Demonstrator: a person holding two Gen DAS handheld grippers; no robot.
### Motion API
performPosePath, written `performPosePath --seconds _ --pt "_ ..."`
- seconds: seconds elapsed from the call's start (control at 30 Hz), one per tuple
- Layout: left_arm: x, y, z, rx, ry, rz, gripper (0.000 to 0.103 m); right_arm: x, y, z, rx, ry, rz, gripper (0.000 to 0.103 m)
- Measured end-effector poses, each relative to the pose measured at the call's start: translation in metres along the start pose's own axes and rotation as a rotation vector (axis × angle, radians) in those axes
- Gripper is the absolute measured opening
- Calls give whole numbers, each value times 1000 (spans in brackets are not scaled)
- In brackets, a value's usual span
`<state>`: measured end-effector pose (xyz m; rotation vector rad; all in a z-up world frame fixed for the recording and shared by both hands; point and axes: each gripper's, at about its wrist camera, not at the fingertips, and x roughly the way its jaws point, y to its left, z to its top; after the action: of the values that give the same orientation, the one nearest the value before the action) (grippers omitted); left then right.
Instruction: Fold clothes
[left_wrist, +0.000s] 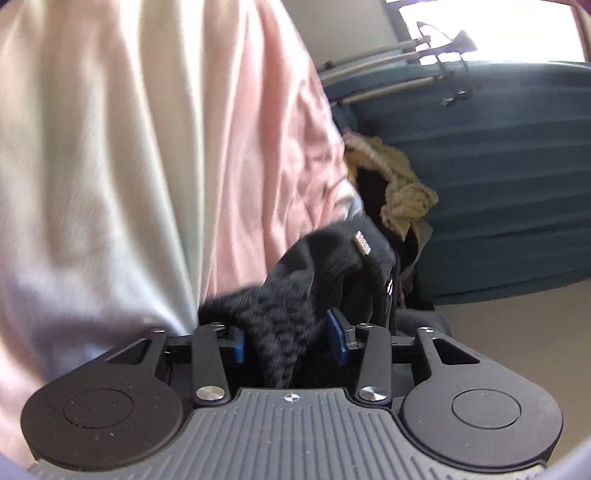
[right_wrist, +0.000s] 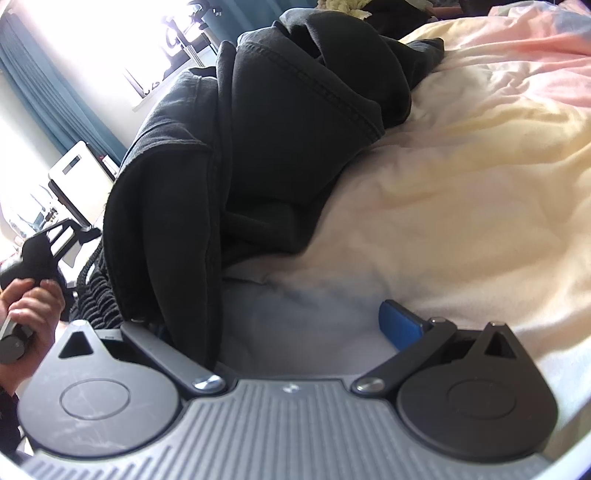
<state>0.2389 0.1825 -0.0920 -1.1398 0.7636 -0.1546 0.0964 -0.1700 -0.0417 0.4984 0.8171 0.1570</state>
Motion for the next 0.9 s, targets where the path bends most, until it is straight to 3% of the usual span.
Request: performPosePath --seconds 0.07,0.1,0.17,0.27,0.37,0.47,0.57,0.67,0.73,0.77,0.8,0.83,0.87,0.9 --pt "-3 -7 1 36 -61 42 13 0 0 0 -3 0 0 103" --pt "-8 -12 -1 54 -109 60 10 -1 1 1 -2 0 1 103" --pt "-24 -25 0 98 -212 24 9 1 2 2 -16 10 4 103" --pt "-53 -45 9 110 -370 -89 9 1 12 1 -56 5 64 103" --pt "-70 -69 30 178 -505 -87 9 -3 26 -4 -119 -16 147 103" --pt "-58 -71 61 204 -529 -30 9 -7 38 -11 -197 -42 198 103" --pt "-39 -48 64 256 -510 79 10 -5 39 -12 -231 -46 208 103" --pt "-28 -36 62 321 -494 138 11 9 31 -7 -184 -23 196 103" --pt "-20 -38 62 328 -493 139 15 18 23 -4 -138 -10 190 103" --pt "-23 -37 61 322 -485 124 25 22 19 -3 -121 -3 185 103" --pt "-26 -35 60 315 -478 109 48 25 16 -2 -113 -4 175 103" --pt "-30 -36 57 321 -479 103 63 27 13 -1 -107 -6 165 103" --pt "-36 -39 52 341 -496 119 88 26 12 0 -104 -13 155 103" --pt "-44 -44 45 385 -528 152 93 26 10 1 -102 -21 148 103"
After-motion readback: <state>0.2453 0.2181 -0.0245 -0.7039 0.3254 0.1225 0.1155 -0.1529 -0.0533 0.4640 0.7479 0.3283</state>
